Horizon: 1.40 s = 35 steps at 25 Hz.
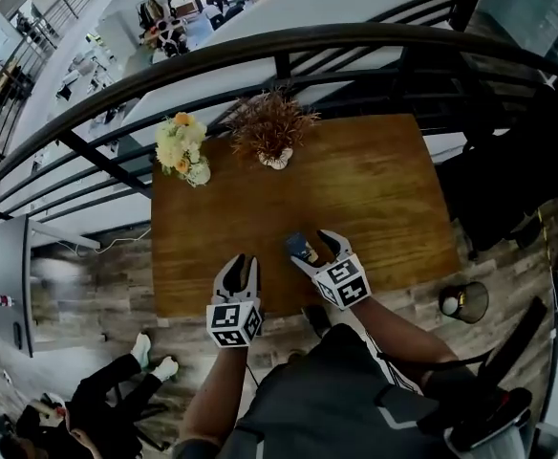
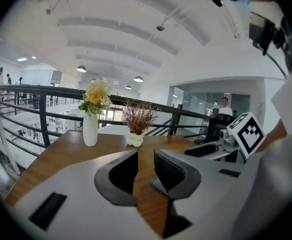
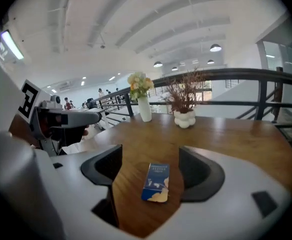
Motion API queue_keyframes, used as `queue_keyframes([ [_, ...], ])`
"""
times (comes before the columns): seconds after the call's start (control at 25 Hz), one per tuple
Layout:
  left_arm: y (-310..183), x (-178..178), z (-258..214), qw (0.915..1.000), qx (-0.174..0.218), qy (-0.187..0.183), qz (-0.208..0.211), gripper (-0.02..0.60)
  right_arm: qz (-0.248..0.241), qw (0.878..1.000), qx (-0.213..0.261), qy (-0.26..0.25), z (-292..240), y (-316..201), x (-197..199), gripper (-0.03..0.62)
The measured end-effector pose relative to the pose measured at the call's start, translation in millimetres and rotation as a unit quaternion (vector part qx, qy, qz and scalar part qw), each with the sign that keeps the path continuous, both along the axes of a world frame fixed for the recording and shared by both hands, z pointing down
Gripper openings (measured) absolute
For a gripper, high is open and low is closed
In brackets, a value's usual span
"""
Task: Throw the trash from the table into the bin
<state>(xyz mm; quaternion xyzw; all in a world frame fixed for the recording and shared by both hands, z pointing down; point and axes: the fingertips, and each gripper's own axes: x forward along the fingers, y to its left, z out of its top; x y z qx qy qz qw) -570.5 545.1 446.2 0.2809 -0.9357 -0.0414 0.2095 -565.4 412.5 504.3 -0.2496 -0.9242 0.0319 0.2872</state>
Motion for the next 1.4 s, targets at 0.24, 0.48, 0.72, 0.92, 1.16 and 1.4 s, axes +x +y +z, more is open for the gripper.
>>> queue_keyframes([
  [0.24,-2,-2,55,0.9982,-0.034,0.049,0.0,0.086,-0.013,0.997,0.04,0.068,76,4,6,0.339],
  [0.48,1,0,82,0.9954,-0.043,0.083,-0.019,0.084,-0.013,0.992,0.06,0.107,115,13,10,0.339],
  [0.72,5,1,86,0.9952,-0.037,0.088,-0.024,0.023,0.016,0.989,0.106,0.103,131,13,3,0.337],
  [0.92,4,5,68,0.9969,-0.024,0.073,-0.017,0.014,0.021,0.988,0.109,0.108,132,14,4,0.282],
  [1.16,9,18,31,0.9989,-0.016,0.042,-0.007,0.012,0.029,0.989,0.1,0.101,107,14,13,0.279],
  [1.4,19,40,-2,1.0,0.001,0.008,0.001,0.012,0.044,0.992,0.079,0.084,72,22,26,0.279],
])
